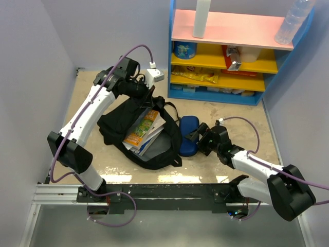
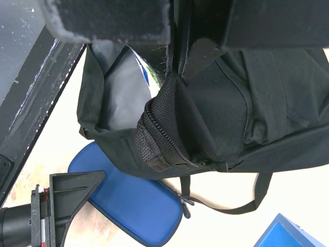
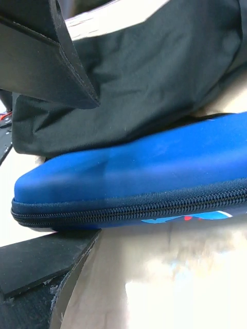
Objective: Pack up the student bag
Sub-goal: Pick up the personal item from the center of the board.
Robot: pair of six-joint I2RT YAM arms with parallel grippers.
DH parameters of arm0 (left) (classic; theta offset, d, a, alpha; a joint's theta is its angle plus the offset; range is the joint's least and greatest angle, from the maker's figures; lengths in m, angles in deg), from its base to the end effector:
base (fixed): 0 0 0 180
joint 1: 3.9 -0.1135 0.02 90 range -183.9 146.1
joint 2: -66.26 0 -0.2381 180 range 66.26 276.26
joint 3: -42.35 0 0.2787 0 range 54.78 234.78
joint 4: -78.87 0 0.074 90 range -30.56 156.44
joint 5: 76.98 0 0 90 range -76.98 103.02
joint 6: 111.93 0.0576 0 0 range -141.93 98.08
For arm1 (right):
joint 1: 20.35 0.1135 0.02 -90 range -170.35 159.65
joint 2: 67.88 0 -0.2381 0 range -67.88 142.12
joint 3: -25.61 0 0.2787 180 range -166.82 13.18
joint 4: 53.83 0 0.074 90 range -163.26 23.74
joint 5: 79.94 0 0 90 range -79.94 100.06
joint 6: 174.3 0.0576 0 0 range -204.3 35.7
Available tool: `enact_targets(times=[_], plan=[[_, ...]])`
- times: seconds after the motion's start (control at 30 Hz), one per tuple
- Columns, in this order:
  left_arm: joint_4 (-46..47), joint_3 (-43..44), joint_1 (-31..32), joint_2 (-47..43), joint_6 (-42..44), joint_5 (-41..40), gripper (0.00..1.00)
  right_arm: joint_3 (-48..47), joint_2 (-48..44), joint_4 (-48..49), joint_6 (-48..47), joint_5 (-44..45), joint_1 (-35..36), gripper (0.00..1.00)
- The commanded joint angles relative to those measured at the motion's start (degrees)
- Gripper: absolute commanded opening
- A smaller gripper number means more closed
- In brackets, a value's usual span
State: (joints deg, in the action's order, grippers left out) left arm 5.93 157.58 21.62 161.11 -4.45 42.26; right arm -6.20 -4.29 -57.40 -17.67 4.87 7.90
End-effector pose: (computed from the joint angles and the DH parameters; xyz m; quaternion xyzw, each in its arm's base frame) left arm 0.3280 -0.1878 0.3491 0.4112 0.8230 -0.2602 0.2930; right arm 0.2249 0.1268 0.1040 0.2721 0.8450 0.3650 0.2805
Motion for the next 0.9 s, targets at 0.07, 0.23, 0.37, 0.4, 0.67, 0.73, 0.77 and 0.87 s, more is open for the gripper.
enact_targets(times=[0.07, 0.23, 0.37, 0.4, 0.67, 0.73, 0.77, 0.87], plan=[[1.7, 3.5, 0.3, -0.7, -1.1, 0.3, 0.0, -5.2, 2.4, 6.0, -1.6, 4.2, 1.8, 0.72], [1.0, 4.2, 0.3, -1.0, -0.8, 0.2, 0.0, -3.7, 3.0, 6.3, -1.0, 5.0, 2.2, 0.46], [0.9, 4.2, 0.3, -1.0, -0.6, 0.0, 0.0, -2.4, 4.1, 7.9, -2.4, 5.0, 2.3, 0.45], [0.9, 4.2, 0.4, -1.0, -0.7, 0.2, 0.0, -2.3, 4.4, 9.1, -2.6, 4.7, 2.5, 0.47], [0.7, 4.4, 0.3, -0.8, -0.8, 0.4, 0.0, -11.6, 14.3, 4.0, -9.3, 8.4, 7.7, 0.52], [0.6, 4.3, 0.3, -0.9, -0.5, 0.1, 0.0, -13.2, 13.8, 2.2, -9.9, 9.8, 7.9, 0.34], [0.6, 4.3, 0.3, -1.0, -0.6, -0.1, 0.0, -13.5, 12.4, 1.8, -10.5, 10.7, 7.9, 0.28], [0.6, 4.2, 0.3, -1.0, -0.3, -0.4, 0.0, -15.6, 4.8, -3.5, -12.7, 16.3, 7.9, 0.17]])
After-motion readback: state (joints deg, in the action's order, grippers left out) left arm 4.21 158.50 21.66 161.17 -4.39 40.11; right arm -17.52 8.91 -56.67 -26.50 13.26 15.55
